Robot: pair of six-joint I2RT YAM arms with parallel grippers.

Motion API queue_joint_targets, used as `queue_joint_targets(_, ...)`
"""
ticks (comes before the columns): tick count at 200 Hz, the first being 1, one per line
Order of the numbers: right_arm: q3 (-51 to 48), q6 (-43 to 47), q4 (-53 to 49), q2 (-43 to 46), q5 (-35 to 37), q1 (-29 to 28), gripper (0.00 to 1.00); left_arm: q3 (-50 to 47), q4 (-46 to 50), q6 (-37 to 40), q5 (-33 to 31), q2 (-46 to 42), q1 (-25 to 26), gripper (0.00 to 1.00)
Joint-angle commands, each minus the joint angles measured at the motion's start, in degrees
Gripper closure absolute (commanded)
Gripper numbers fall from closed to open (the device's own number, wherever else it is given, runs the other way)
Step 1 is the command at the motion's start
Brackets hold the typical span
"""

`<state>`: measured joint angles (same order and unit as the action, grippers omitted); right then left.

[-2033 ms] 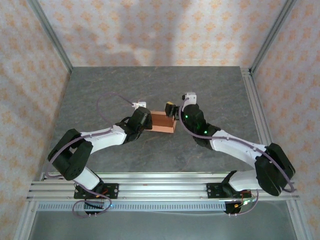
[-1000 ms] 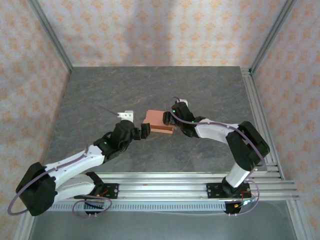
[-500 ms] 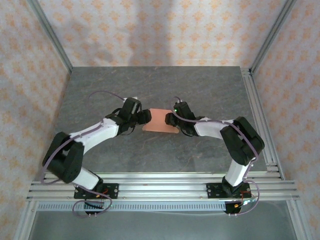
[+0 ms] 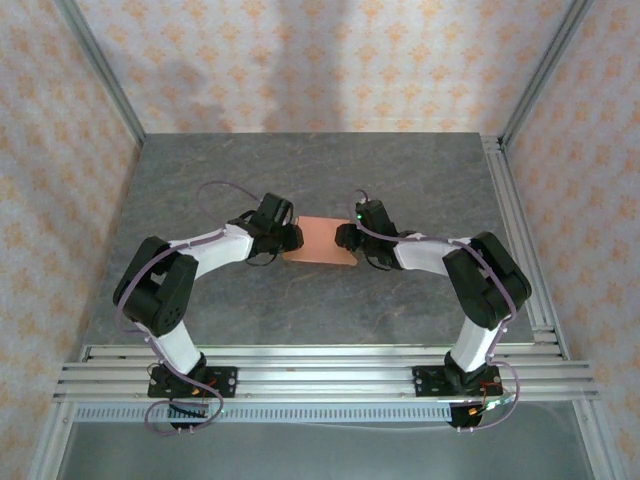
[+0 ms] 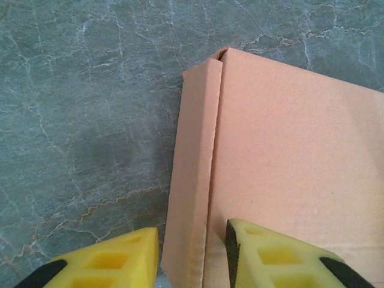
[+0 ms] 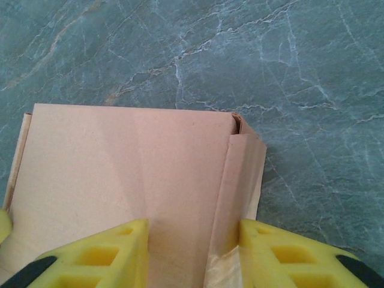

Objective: Fold the paper box

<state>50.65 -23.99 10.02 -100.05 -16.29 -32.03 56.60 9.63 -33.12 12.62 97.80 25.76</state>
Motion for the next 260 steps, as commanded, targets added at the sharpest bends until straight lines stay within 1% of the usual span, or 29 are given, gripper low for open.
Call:
queue_joint_targets(1, -1.5, 0.3, 0.3, -0.8, -2.2, 0.2, 0.58, 0.7, 0.5, 1.0, 0.5, 0.9, -0.5, 0.69)
queue_joint_targets(33, -2.0, 0.8, 2.6, 0.8, -3.9, 0.7, 0.50, -0.4, -0.8, 1.7, 1.4, 1.7, -0.9, 0.76)
queue_joint_targets(41, -2.1, 1.1, 3.4, 1.3, -4.2, 0.7, 0.48, -0.8, -1.4, 2.0, 1.5, 2.0, -0.9, 0.79)
queue_joint_targets(50, -2.6, 1.2, 4.4, 1.9, -4.2, 0.7, 0.46, -1.3, -2.0, 2.2, 1.7, 2.4, -1.0, 0.85)
queue_joint_targets(55, -2.9, 1.2, 4.9, 2.2, -4.0, 0.8, 0.45, -1.6, -2.4, 2.2, 1.8, 2.6, -1.1, 0.86)
queue_joint_targets(91, -4.9, 1.3, 7.0, 4.4, -1.9, 1.1, 0.41, -4.1, -6.8, 2.2, 5.0, 3.4, -1.9, 0.89)
queue_joint_targets(97, -5.3, 1.4, 7.5, 4.8, -1.7, 1.1, 0.40, -4.5, -7.4, 3.7, 6.1, 3.5, -2.3, 0.89)
queue_joint_targets(115, -6.5, 0.3, 9.0, 5.8, -1.8, 1.9, 0.36, -5.3, -9.1, 4.2, 9.4, 4.1, -3.5, 0.90)
queue_joint_targets(145, -9.4, -7.7, 17.5, 5.9, -7.7, 5.7, 0.29, -6.0, -11.4, 4.8, 15.4, 5.5, -5.9, 0.91)
queue_joint_targets(160, -9.4, -11.1, 20.4, 4.8, -11.5, 7.1, 0.27, -6.0, -11.7, 5.1, 16.9, 6.1, -6.6, 0.92)
queue_joint_targets(175, -9.4, -13.1, 22.1, 3.9, -13.2, 7.7, 0.26, -6.1, -12.2, 5.1, 17.6, 6.5, -6.9, 0.92)
queue_joint_targets(228, -8.4, -15.6, 20.7, 1.7, -15.5, 8.3, 0.24, -6.9, -12.8, 4.8, 18.2, 7.5, -7.6, 0.92)
queue_joint_targets(243, -8.4, -15.4, 17.8, 1.9, -13.3, 8.5, 0.23, -7.3, -13.0, 4.7, 18.2, 7.5, -7.9, 0.92)
queue_joint_targets(260, -7.8, -13.2, 13.1, 2.0, -10.4, 8.6, 0.22, -7.7, -13.3, 4.6, 18.3, 7.4, -8.3, 0.92)
